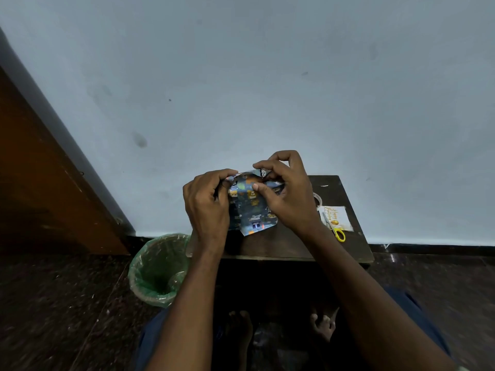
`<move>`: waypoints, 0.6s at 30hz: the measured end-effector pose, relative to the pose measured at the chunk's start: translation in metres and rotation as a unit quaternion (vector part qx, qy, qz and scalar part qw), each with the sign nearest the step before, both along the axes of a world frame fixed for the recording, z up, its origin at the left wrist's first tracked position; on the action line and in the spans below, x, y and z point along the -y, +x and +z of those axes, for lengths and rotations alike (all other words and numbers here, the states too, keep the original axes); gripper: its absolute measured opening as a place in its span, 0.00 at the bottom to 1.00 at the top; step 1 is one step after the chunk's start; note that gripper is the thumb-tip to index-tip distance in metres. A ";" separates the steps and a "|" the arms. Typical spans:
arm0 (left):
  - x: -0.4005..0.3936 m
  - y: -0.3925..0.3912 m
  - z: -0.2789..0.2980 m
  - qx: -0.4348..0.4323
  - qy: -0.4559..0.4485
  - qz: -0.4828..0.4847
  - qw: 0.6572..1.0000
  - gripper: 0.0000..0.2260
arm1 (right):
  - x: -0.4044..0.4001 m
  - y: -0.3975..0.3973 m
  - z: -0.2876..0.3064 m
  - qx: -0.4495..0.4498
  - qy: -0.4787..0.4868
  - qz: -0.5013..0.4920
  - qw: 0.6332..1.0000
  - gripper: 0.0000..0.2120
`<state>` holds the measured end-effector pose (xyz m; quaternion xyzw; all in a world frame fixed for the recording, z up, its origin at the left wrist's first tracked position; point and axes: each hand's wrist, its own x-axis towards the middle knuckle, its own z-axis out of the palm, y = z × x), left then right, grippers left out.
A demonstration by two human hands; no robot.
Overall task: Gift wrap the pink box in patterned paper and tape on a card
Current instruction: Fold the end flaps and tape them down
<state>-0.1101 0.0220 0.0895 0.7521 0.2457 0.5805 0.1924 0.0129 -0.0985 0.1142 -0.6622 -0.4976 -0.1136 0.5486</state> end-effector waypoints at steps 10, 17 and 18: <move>-0.004 -0.001 0.001 -0.019 0.008 -0.018 1.000 0.09 | -0.003 0.011 -0.003 0.025 0.014 -0.018 0.999 0.10; -0.016 -0.009 0.011 -0.036 0.025 -0.096 0.994 0.12 | -0.009 0.005 -0.005 -0.014 0.046 -0.019 0.999 0.07; -0.015 -0.009 0.014 -0.031 0.021 -0.110 0.993 0.10 | -0.009 0.005 -0.004 -0.017 0.047 -0.017 0.999 0.07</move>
